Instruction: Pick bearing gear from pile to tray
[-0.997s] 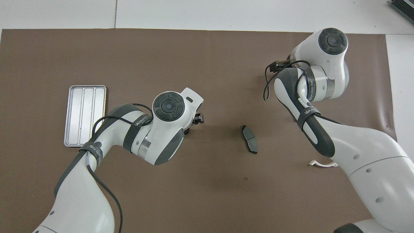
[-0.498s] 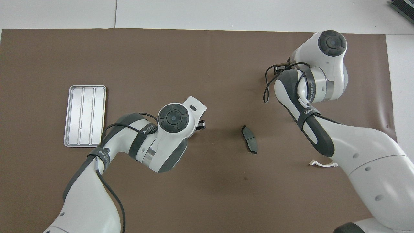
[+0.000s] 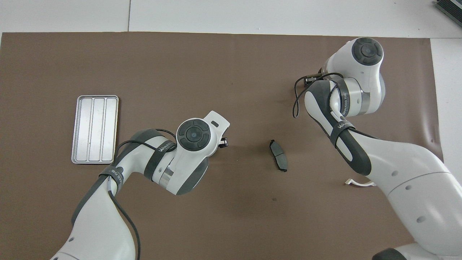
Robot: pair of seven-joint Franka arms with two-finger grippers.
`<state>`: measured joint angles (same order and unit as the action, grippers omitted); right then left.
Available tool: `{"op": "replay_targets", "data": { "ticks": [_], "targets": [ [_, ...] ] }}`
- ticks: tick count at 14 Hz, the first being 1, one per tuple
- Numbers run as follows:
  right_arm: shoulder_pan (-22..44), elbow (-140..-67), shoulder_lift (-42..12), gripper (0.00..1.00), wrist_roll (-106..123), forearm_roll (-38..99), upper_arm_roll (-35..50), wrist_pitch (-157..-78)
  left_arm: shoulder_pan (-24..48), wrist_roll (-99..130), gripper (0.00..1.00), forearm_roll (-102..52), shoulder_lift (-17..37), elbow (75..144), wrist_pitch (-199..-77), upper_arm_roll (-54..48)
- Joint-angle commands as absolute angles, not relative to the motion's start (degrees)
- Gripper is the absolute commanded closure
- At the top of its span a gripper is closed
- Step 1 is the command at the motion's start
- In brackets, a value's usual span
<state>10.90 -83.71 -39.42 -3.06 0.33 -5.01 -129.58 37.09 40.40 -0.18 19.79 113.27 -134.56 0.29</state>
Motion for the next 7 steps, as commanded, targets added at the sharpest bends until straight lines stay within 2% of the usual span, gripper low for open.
{"op": "replay_targets", "data": {
  "ticks": [1, 4, 7],
  "targets": [
    [10.02, -85.69, -38.58, 0.51, -0.44, 1.49, -4.13, -130.17, 37.79, 40.96, 0.54, 0.97, 17.84, 115.93, -136.05, 1.05],
    [10.02, -85.96, -38.5, 1.0, -0.44, 1.49, -4.13, -130.17, 37.79, 40.87, 0.66, 0.97, 17.75, 115.93, -136.05, 0.97],
    [9.93, -85.61, -38.5, 1.0, -0.35, 1.49, -4.13, -129.64, 37.53, 40.87, 0.74, 0.97, 17.84, 115.32, -135.62, 1.05]
  ]
}}
